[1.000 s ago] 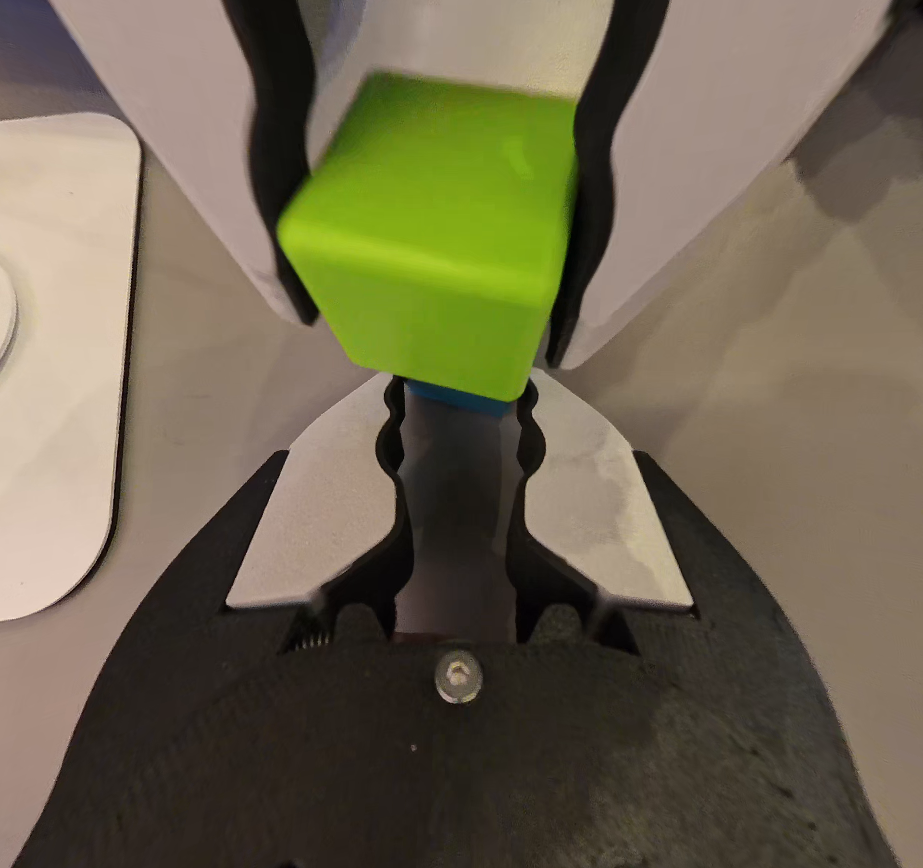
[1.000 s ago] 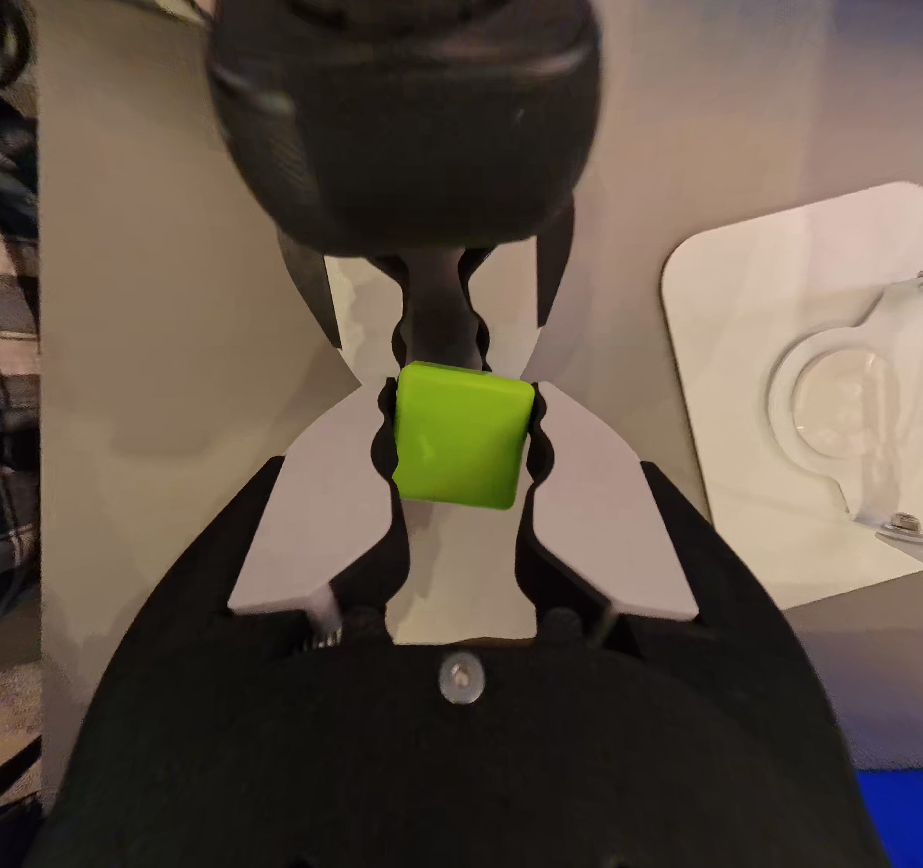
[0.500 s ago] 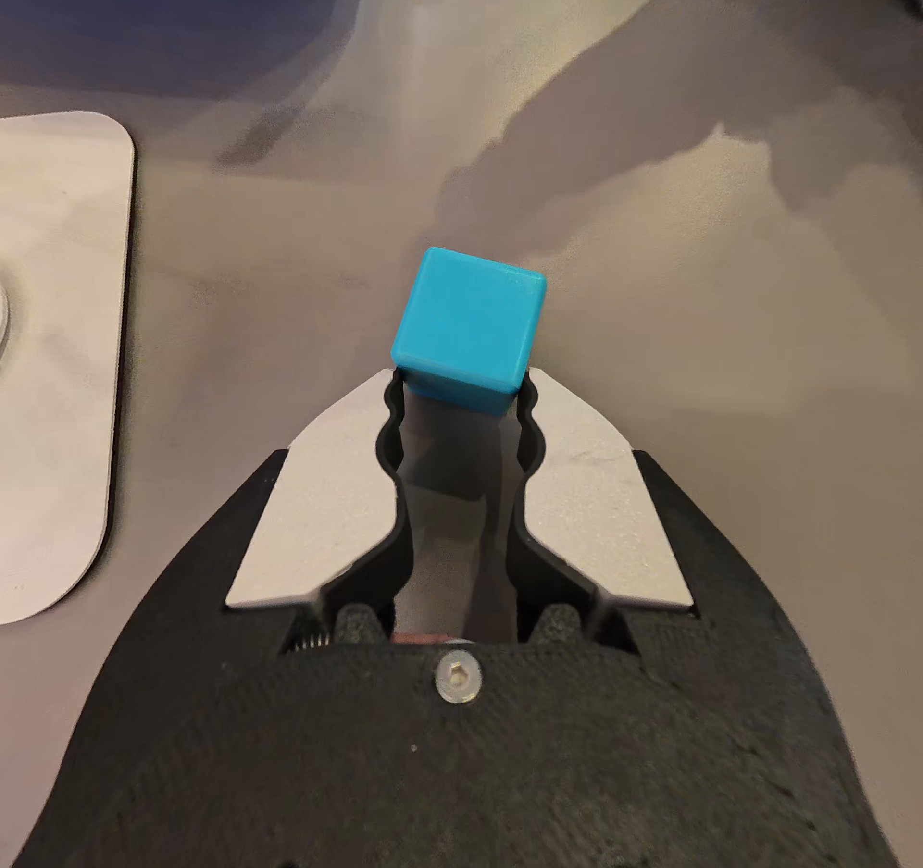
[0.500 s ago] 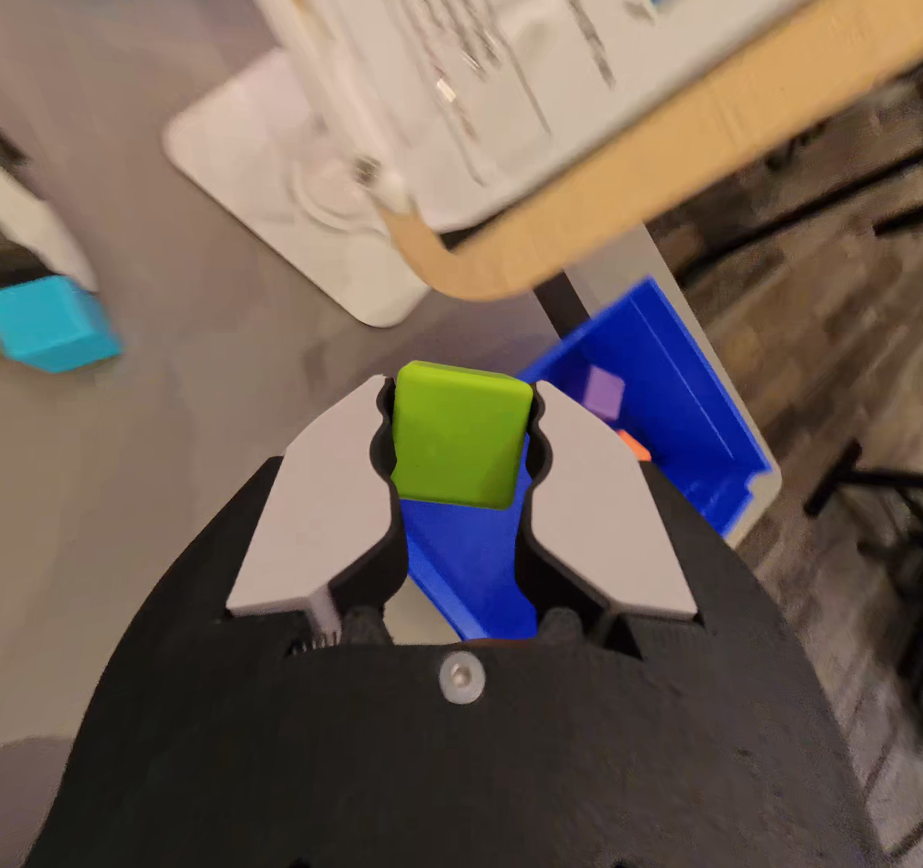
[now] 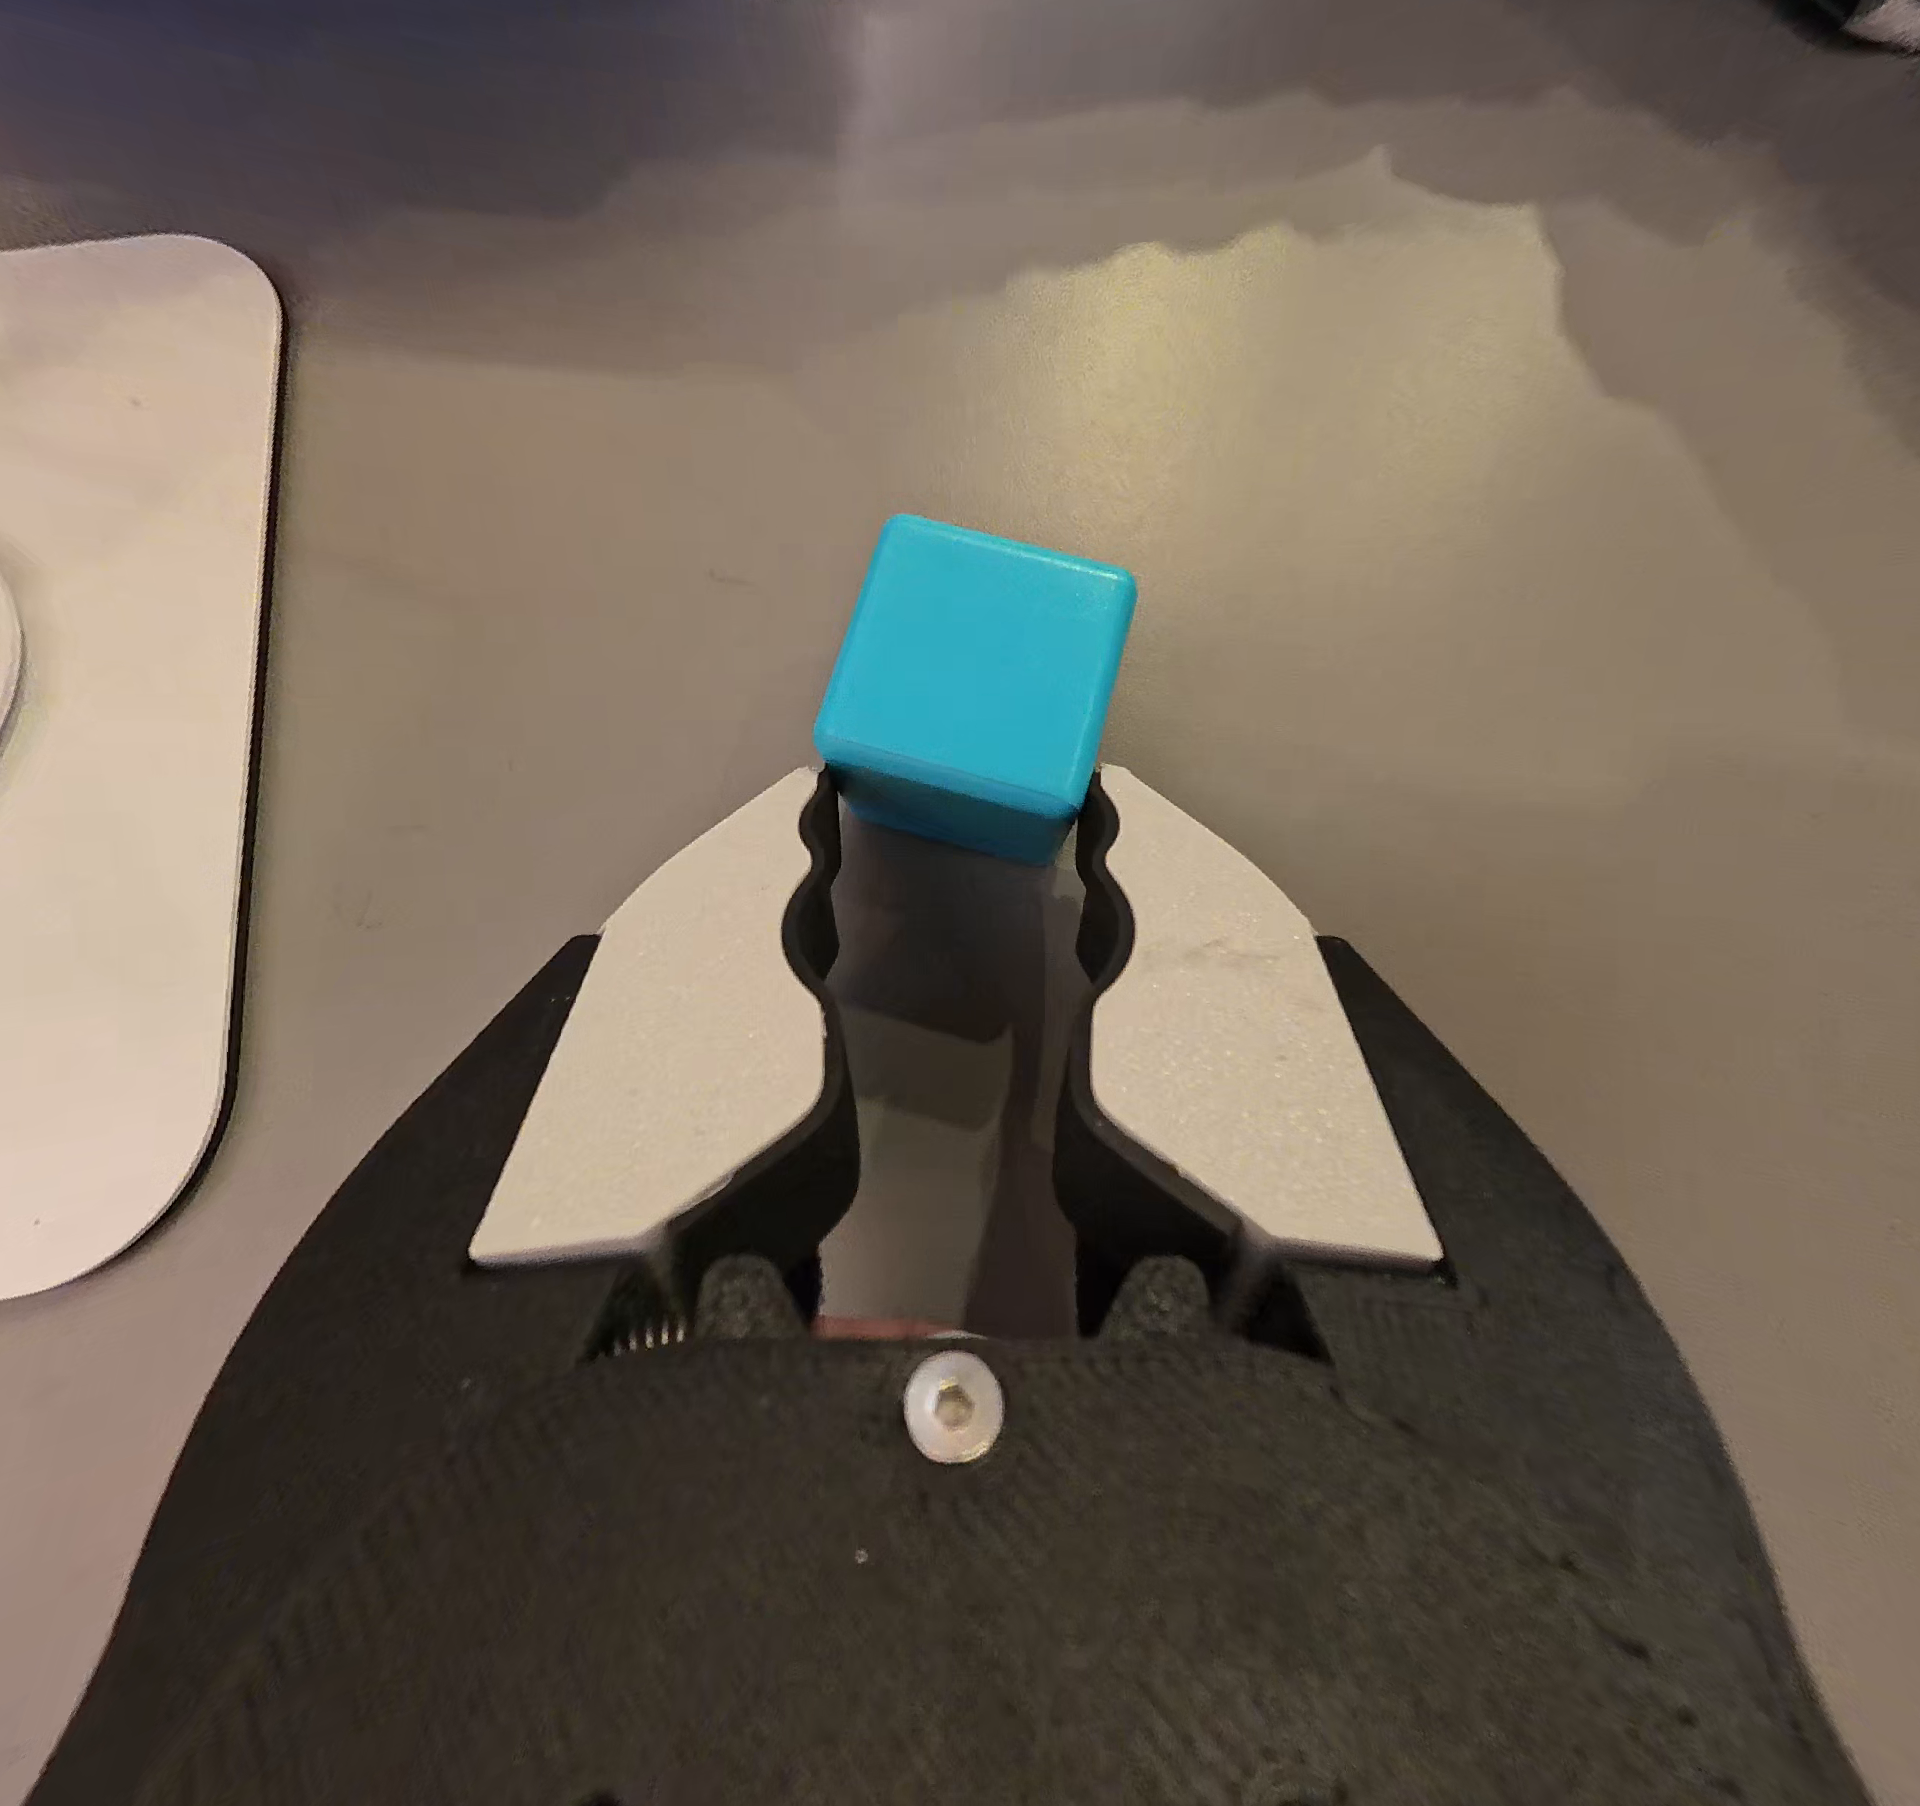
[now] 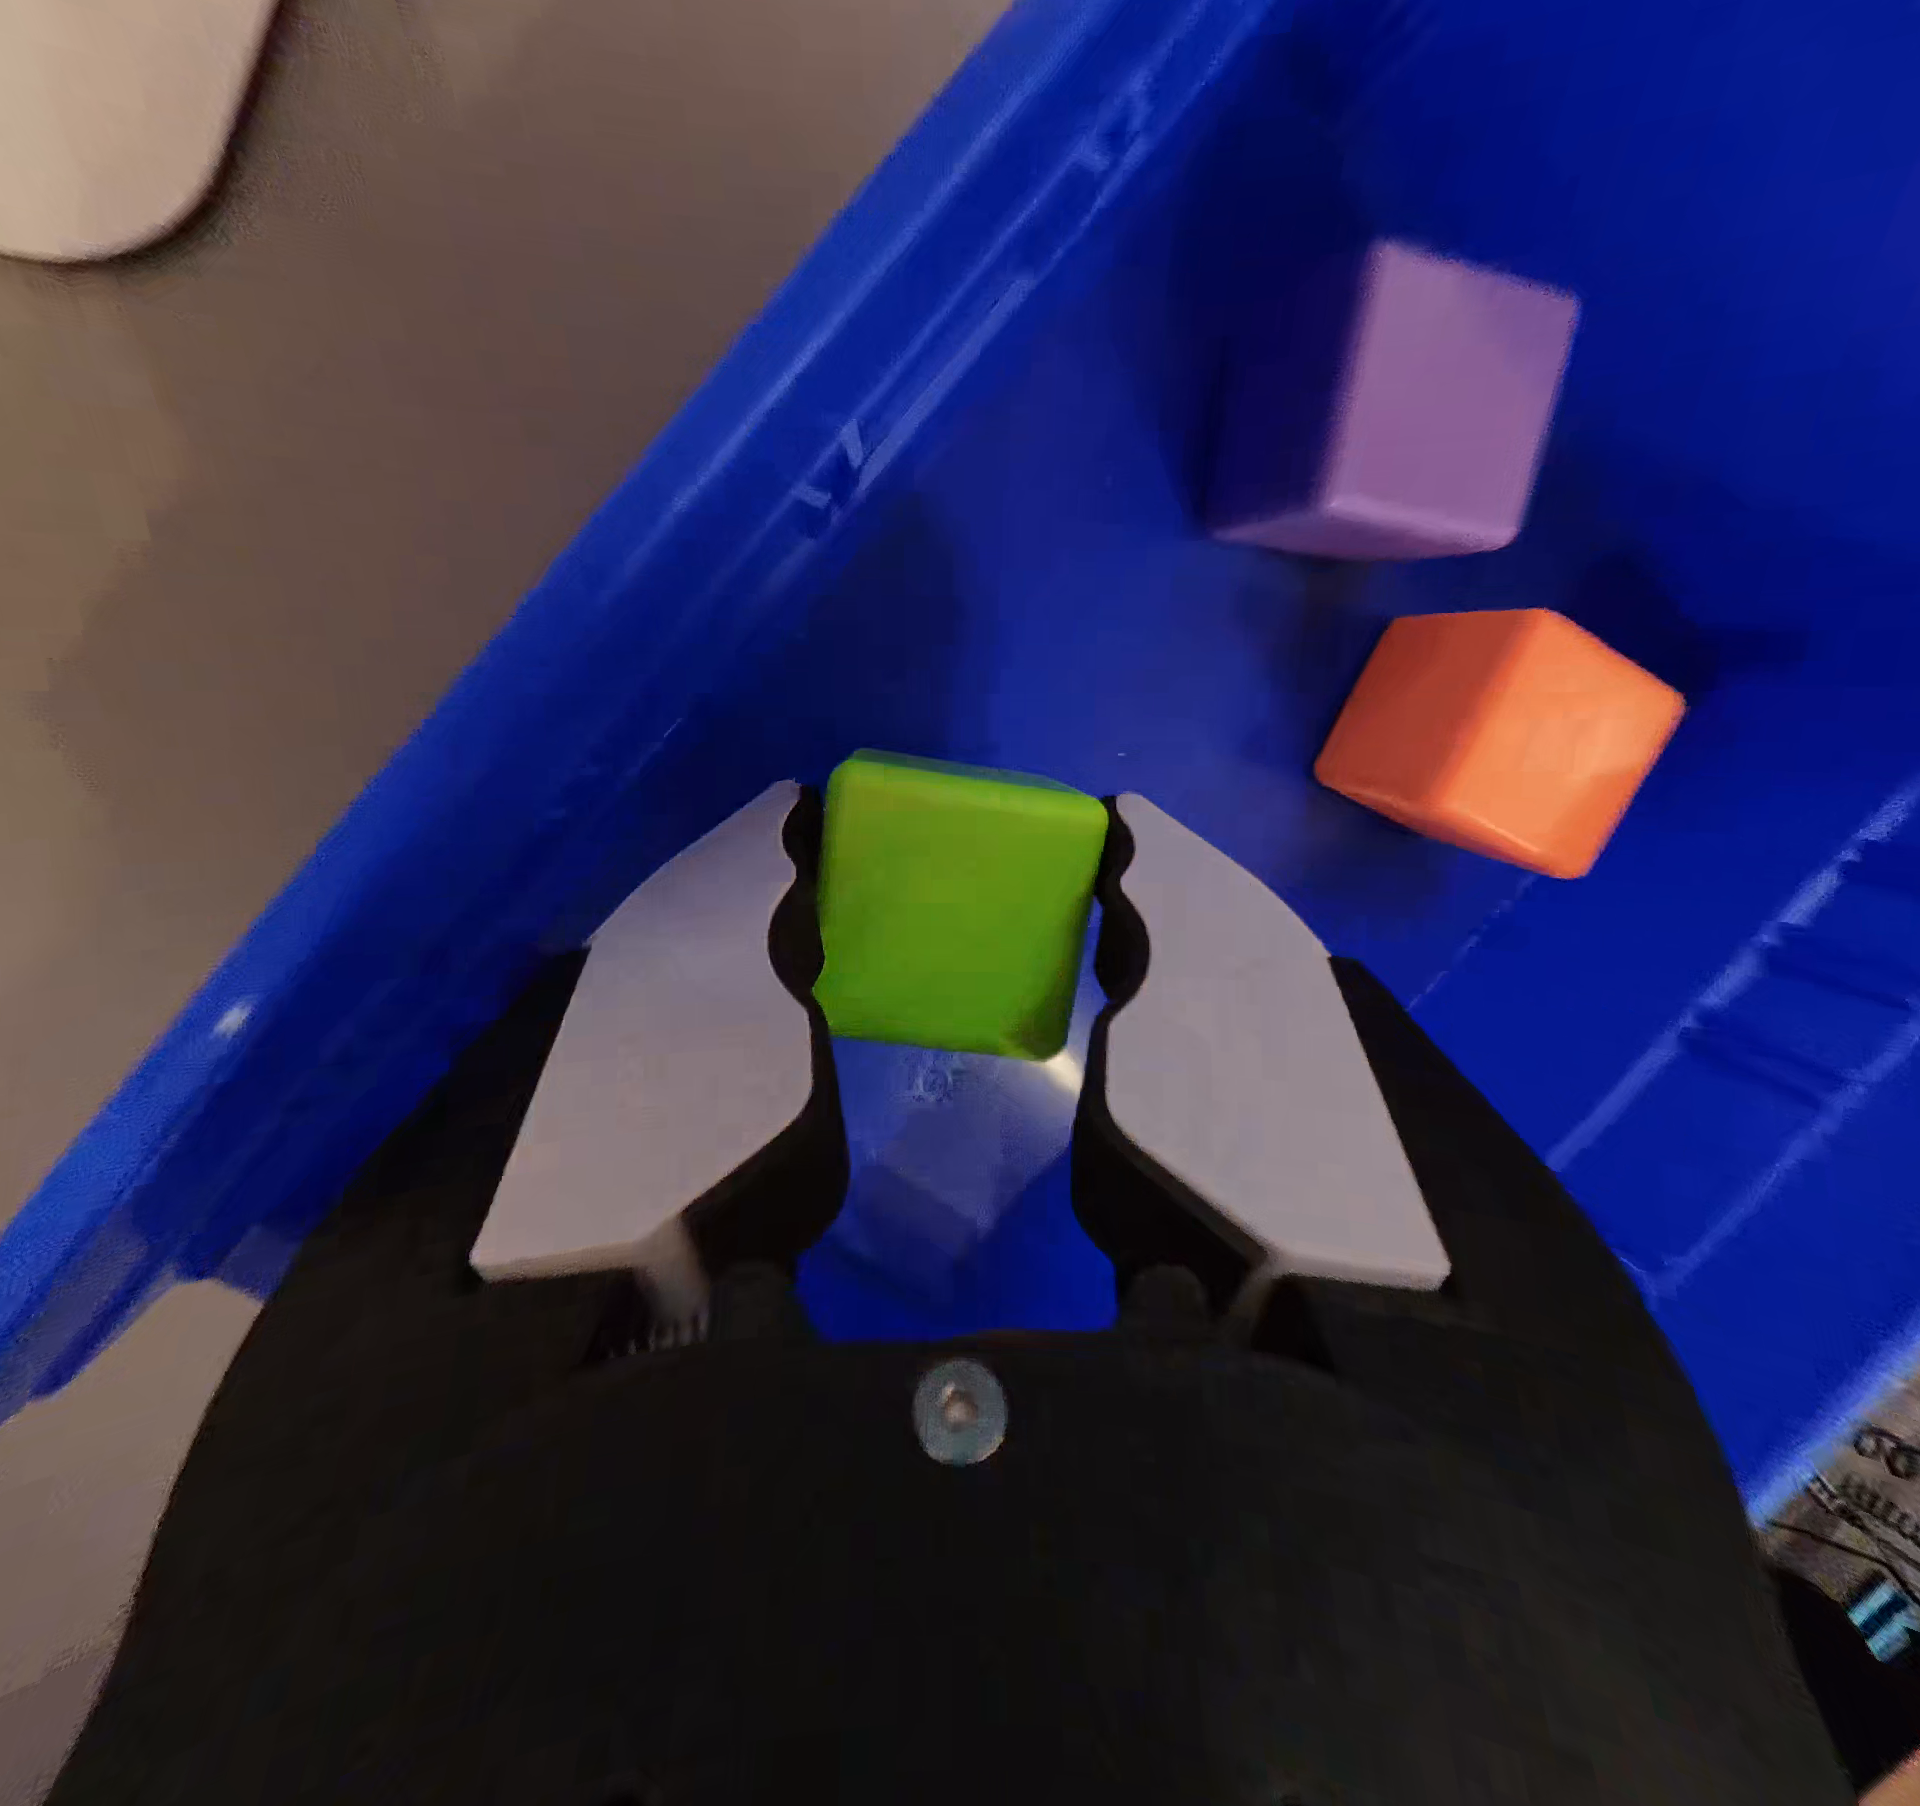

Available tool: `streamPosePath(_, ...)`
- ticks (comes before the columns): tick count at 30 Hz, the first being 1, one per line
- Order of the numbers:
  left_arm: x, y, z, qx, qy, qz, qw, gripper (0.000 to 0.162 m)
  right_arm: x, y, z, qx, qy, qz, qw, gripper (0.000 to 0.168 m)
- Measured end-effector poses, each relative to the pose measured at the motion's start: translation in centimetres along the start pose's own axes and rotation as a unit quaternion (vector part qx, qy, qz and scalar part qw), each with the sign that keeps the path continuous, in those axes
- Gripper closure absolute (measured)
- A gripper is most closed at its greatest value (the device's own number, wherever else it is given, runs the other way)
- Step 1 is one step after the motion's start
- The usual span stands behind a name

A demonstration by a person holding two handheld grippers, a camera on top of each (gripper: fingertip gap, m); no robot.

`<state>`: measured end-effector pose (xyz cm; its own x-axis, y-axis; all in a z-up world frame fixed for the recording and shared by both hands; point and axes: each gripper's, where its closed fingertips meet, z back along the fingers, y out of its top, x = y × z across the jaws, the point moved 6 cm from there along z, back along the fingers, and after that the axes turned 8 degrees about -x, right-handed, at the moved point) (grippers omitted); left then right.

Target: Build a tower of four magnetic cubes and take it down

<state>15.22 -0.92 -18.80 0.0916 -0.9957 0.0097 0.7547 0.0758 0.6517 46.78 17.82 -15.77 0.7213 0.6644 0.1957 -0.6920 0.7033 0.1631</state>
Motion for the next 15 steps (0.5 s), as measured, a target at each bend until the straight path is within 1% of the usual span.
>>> streamPosePath(2,0.0,0.0,0.0,0.0,0.0,-0.001,1.0,0.118,-0.4,0.1,-1.2,-0.008,0.013,0.009,1.0,0.117)
streamPosePath(4,0.1,0.0,0.0,0.0,0.0,-0.001,1.0,0.118,-0.5,0.2,-1.7,-0.015,0.008,0.013,1.0,0.116)
streamPosePath(7,0.1,0.0,0.1,0.0,0.0,-0.002,1.0,0.118,-0.4,0.4,-1.0,-0.006,0.001,0.01,1.0,0.104)
streamPosePath(10,0.1,0.0,0.1,0.0,0.0,-0.003,1.0,0.118,0.1,0.0,1.8,0.02,-0.027,0.004,0.999,0.094)
streamPosePath(12,0.2,0.0,0.1,0.0,0.0,-0.003,1.0,0.118,0.3,-0.4,4.4,0.042,-0.053,-0.002,0.998,0.096)
streamPosePath(15,0.2,0.0,0.1,0.0,0.001,-0.003,1.0,0.118,-0.4,-1.4,10.0,0.078,-0.126,0.0,0.989,0.106)
